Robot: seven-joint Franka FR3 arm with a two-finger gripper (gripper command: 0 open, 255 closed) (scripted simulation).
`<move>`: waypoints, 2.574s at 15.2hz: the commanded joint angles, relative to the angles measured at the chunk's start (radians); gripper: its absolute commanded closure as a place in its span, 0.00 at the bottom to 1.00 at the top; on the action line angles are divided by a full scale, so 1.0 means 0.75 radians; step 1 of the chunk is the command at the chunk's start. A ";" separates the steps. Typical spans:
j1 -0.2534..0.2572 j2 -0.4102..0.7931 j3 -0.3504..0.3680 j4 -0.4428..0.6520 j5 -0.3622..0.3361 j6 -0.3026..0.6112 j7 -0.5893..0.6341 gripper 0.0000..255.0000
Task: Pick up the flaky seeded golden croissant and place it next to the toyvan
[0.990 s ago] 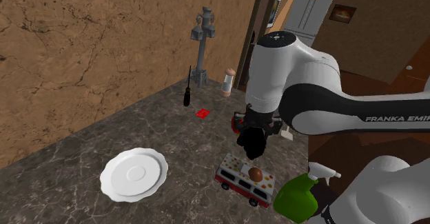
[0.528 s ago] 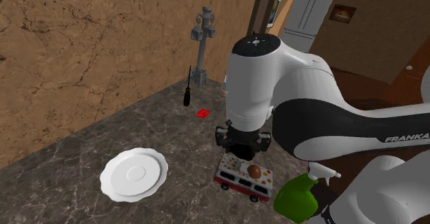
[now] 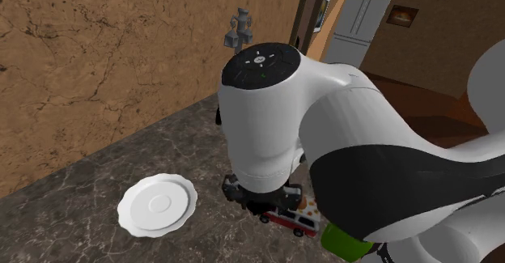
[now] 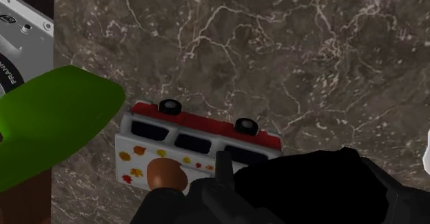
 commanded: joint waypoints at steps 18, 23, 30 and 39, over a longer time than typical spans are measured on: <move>0.094 0.401 0.105 -0.004 -0.293 0.131 0.370 1.00; 0.119 0.465 0.084 -0.048 -0.352 0.195 0.425 1.00; 0.165 0.563 0.040 -0.097 -0.445 0.277 0.505 1.00; 0.189 0.608 0.014 -0.114 -0.489 0.312 0.541 1.00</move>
